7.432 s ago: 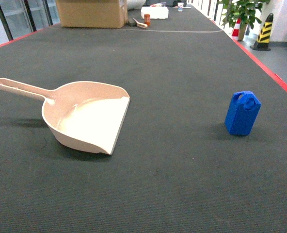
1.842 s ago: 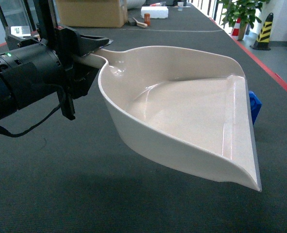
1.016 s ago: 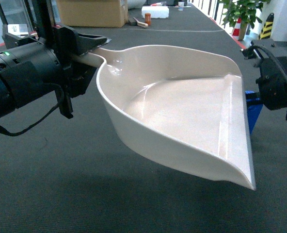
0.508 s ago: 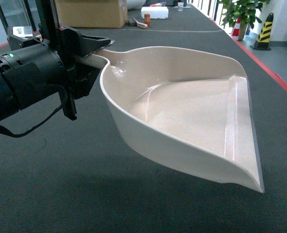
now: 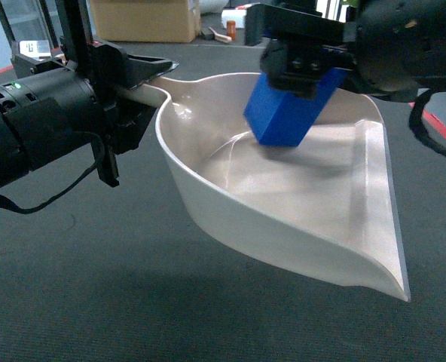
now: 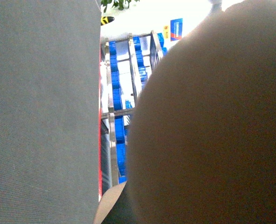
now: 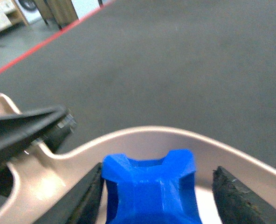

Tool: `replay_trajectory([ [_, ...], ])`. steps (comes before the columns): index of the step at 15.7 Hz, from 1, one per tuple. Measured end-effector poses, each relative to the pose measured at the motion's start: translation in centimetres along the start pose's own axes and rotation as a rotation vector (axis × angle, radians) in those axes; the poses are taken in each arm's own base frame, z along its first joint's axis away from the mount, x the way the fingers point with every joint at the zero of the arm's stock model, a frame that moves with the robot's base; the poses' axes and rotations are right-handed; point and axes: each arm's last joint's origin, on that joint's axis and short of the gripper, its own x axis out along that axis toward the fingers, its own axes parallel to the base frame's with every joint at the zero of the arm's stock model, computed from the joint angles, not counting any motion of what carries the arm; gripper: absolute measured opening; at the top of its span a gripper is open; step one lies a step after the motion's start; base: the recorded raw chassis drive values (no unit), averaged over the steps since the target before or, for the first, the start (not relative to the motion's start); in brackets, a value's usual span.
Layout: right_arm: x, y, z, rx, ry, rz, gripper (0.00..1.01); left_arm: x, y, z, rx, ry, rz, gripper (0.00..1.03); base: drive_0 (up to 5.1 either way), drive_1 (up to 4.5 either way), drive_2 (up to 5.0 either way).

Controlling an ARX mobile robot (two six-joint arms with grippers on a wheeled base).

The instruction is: Place part in tray to right shelf

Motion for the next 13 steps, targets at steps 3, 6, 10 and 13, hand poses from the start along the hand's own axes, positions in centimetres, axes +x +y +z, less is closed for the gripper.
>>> replay_trajectory([
  [3,-4.5,-0.6,3.9,-0.062,-0.36,-0.122,0.95,0.0,0.0,0.1,0.0,-0.007,0.001,0.13,0.0,0.0,0.0],
  [6,-10.7,-2.8,4.7,-0.176,-0.768,-0.467,0.98,0.0,0.0,0.0,-0.001,0.0,0.0,0.13,0.0,0.0,0.0],
  [10,-14.8,-5.2,-0.2,-0.287,-0.685,-0.714,0.98,0.0,0.0,0.1,-0.001,-0.003,0.001,0.13,0.0,0.0,0.0],
  [13,-18.3,-5.1,-4.4,-0.275,-0.625,-0.707,0.98,0.0,0.0,0.0,-0.001,0.0,0.0,0.13,0.0,0.0,0.0],
])
